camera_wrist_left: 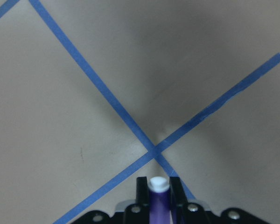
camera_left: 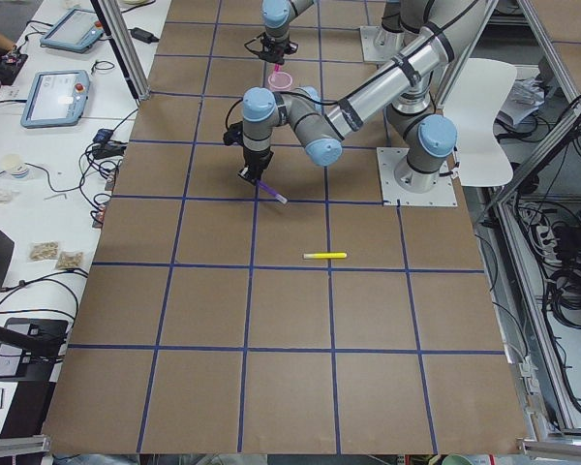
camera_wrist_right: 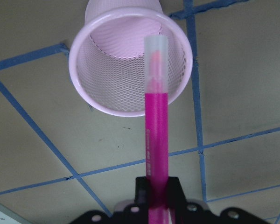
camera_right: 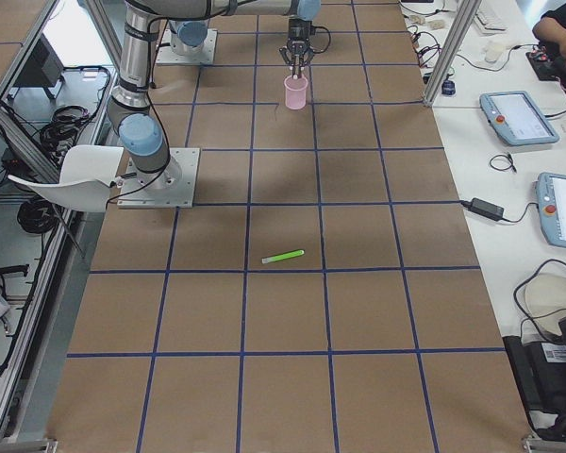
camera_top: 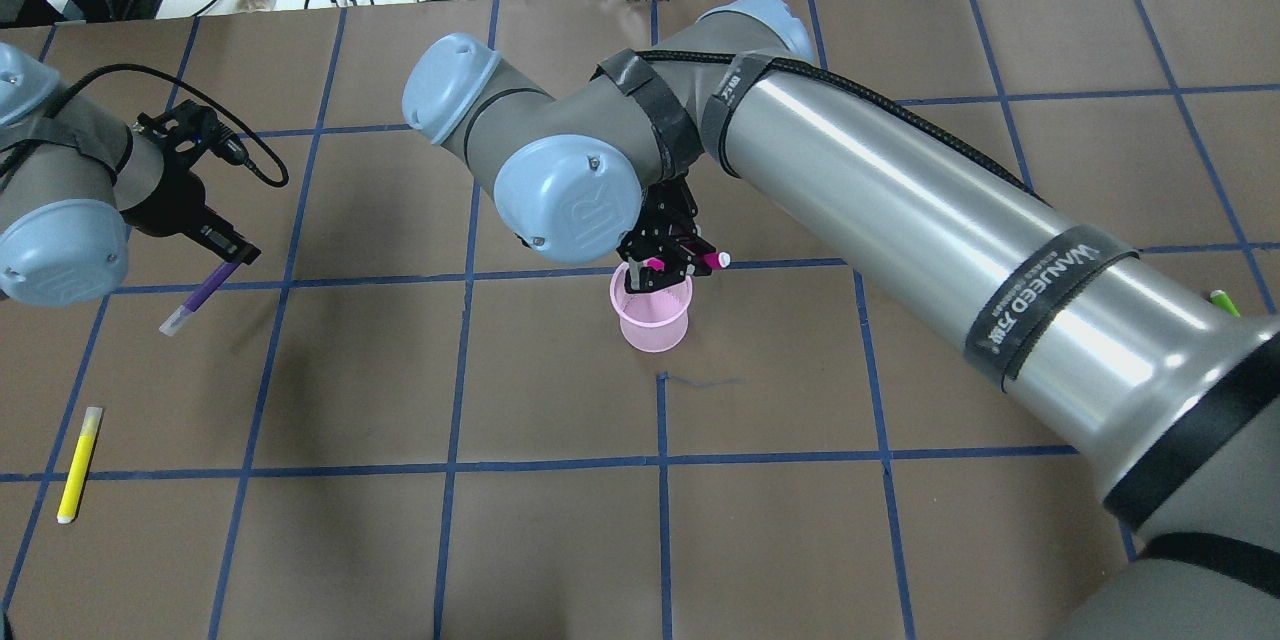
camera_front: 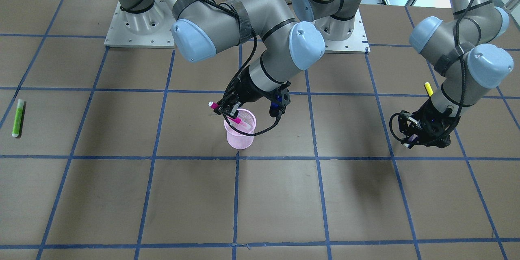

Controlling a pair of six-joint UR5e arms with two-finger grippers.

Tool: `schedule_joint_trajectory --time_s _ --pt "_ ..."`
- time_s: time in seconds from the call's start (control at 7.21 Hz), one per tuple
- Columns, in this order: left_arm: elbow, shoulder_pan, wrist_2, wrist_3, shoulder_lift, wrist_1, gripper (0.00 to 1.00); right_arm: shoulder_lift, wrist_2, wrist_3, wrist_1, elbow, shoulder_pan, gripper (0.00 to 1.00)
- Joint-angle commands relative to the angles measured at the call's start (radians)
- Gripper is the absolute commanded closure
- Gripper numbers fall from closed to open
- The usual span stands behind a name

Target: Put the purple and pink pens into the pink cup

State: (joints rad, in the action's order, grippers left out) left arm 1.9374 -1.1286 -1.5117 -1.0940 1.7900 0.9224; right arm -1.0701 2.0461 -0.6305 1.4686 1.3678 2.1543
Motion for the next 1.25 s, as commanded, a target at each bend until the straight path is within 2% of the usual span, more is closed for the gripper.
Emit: schedule_joint_trajectory --time_s 0.0,0.14,0.28,0.42,0.55,0.69,0.83,1.11 --pt "0.0 0.0 0.008 0.002 0.005 0.006 1.0 0.012 0.0 0.0 -0.04 0.001 0.009 1.0" --pt "-0.002 0.0 0.008 0.002 0.006 0.006 1.0 0.019 -0.001 0.0 -0.04 -0.001 0.012 0.96" --pt "-0.002 0.0 0.008 0.002 0.008 0.006 1.0 0.03 -0.004 -0.001 -0.042 -0.006 0.012 0.87" --pt "-0.002 0.0 0.013 0.003 0.005 0.007 1.0 0.036 -0.01 -0.001 -0.043 -0.004 0.015 0.65" --pt "-0.002 -0.006 0.092 0.02 -0.012 0.022 1.0 0.039 -0.012 -0.001 -0.039 -0.006 0.018 0.26" --pt "-0.002 -0.011 0.116 0.023 -0.023 0.024 1.0 0.039 -0.015 -0.001 -0.034 -0.009 0.018 0.09" --pt "-0.002 -0.017 0.149 0.026 -0.035 0.027 1.0 0.033 -0.014 -0.001 -0.03 -0.012 0.015 0.0" --pt "-0.002 -0.025 0.189 0.055 -0.063 0.035 1.0 -0.067 -0.036 -0.006 -0.021 -0.032 -0.061 0.0"
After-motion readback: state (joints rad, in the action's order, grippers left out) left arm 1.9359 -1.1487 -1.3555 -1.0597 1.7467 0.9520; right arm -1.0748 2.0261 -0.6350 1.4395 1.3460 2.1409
